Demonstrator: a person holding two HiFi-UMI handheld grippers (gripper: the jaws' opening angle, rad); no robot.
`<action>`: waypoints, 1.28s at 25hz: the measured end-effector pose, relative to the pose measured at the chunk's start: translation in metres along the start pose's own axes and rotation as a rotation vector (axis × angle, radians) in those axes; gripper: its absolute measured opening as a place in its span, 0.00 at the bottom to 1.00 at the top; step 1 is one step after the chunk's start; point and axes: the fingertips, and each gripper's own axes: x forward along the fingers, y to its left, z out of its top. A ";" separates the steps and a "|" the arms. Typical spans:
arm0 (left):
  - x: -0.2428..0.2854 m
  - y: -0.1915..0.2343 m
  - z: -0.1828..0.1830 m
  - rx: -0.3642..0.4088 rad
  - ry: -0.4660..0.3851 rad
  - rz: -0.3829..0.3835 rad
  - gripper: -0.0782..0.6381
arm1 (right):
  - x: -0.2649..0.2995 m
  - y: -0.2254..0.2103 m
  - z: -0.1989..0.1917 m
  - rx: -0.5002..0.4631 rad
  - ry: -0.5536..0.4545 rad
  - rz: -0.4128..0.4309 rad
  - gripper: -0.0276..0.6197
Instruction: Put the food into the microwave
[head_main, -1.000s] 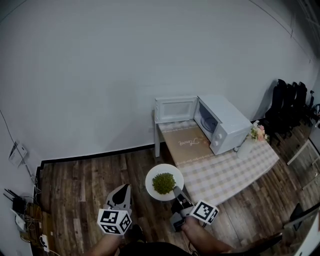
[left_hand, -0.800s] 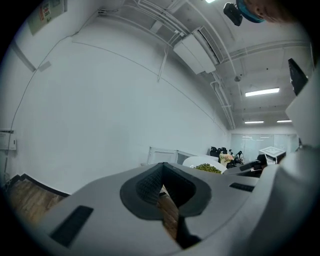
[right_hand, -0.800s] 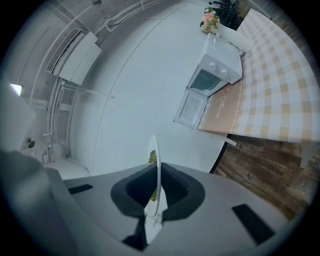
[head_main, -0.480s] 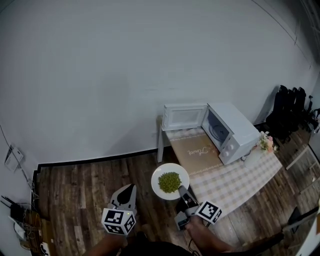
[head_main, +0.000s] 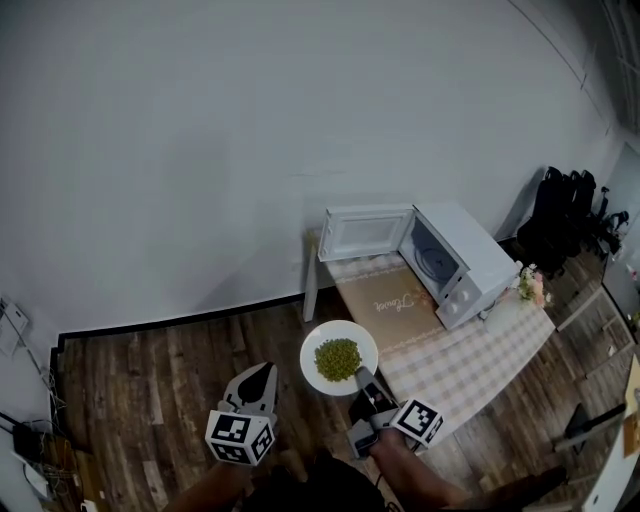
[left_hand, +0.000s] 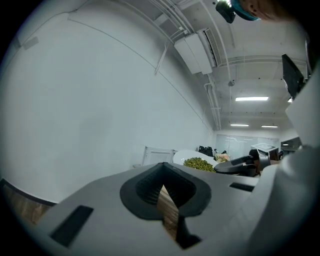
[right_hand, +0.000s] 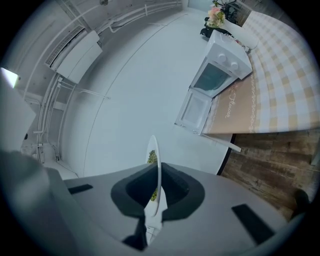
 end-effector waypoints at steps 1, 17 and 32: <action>0.005 0.003 0.000 -0.001 0.005 -0.004 0.12 | 0.005 0.000 0.002 0.002 -0.004 0.008 0.08; 0.124 0.030 0.023 0.044 0.035 -0.030 0.12 | 0.091 -0.032 0.065 0.024 -0.018 -0.001 0.08; 0.275 -0.005 0.029 0.107 0.112 -0.130 0.12 | 0.132 -0.082 0.175 0.102 -0.136 -0.005 0.08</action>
